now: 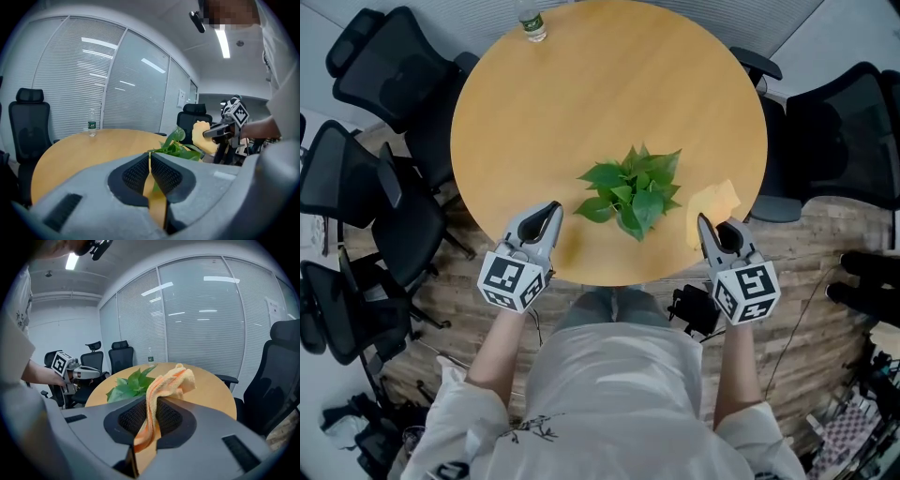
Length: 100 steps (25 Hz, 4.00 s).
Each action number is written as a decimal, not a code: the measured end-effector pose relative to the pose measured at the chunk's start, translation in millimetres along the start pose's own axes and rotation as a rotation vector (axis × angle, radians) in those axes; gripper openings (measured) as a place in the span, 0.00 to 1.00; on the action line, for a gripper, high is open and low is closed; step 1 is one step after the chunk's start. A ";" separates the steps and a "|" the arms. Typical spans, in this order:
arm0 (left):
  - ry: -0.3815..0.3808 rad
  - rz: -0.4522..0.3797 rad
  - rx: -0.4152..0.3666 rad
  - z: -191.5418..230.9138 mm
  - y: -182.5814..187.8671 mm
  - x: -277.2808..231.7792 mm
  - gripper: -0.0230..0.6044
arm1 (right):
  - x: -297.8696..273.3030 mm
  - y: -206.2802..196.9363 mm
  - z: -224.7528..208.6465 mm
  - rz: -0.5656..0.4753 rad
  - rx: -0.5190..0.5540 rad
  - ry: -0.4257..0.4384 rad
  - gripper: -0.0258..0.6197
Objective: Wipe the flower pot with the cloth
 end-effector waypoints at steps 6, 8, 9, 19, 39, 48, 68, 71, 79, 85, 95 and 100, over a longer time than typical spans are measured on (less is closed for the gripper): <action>-0.015 0.012 0.000 4.7 -22.4 -6.3 0.10 | -18.8 -10.4 -6.9 0.026 0.021 -0.001 0.11; -0.017 0.022 0.015 6.7 -32.0 -10.2 0.13 | -24.9 -16.5 -9.0 0.038 0.026 -0.002 0.11; -0.017 0.028 0.024 7.5 -37.0 -12.2 0.14 | -27.9 -20.2 -10.4 0.046 0.028 -0.005 0.11; -0.072 0.065 0.019 9.9 -76.9 -29.6 0.28 | -54.8 -47.0 -22.7 0.086 0.041 -0.009 0.11; -0.321 0.074 -0.137 -20.7 -100.3 -109.4 0.44 | -126.1 -66.6 -26.0 0.018 0.142 0.082 0.11; -0.390 0.051 -0.153 -27.0 -93.2 -128.2 0.44 | -147.1 -64.5 -12.8 0.023 0.276 0.185 0.11; -0.350 0.026 -0.155 -37.5 -95.7 -137.7 0.44 | -155.7 -74.8 3.9 0.091 0.413 0.203 0.11; -0.329 0.035 -0.141 -42.0 -95.7 -137.4 0.44 | -152.5 -76.6 4.3 0.091 0.403 0.195 0.11; -0.251 0.060 -0.123 -54.9 -90.3 -142.5 0.44 | -142.3 -82.6 6.8 0.118 0.434 0.195 0.11; -0.194 0.067 -0.087 -61.7 -90.7 -142.9 0.44 | -136.6 -90.8 17.6 0.125 0.423 0.200 0.11; -0.106 0.057 -0.040 -70.7 -91.9 -145.1 0.44 | -135.1 -99.6 37.5 0.127 0.427 0.216 0.11; -0.071 0.052 -0.016 -74.6 -92.5 -145.4 0.44 | -134.8 -101.4 42.8 0.124 0.430 0.218 0.11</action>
Point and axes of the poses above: the fingertips, and each gripper's own axes: x backward along the fingers, z to its left, y out of its top, the point moved 8 cm from there along x, backward along the fingers, and after that the axes turned 5 degrees about z, right-handed, at the moved point
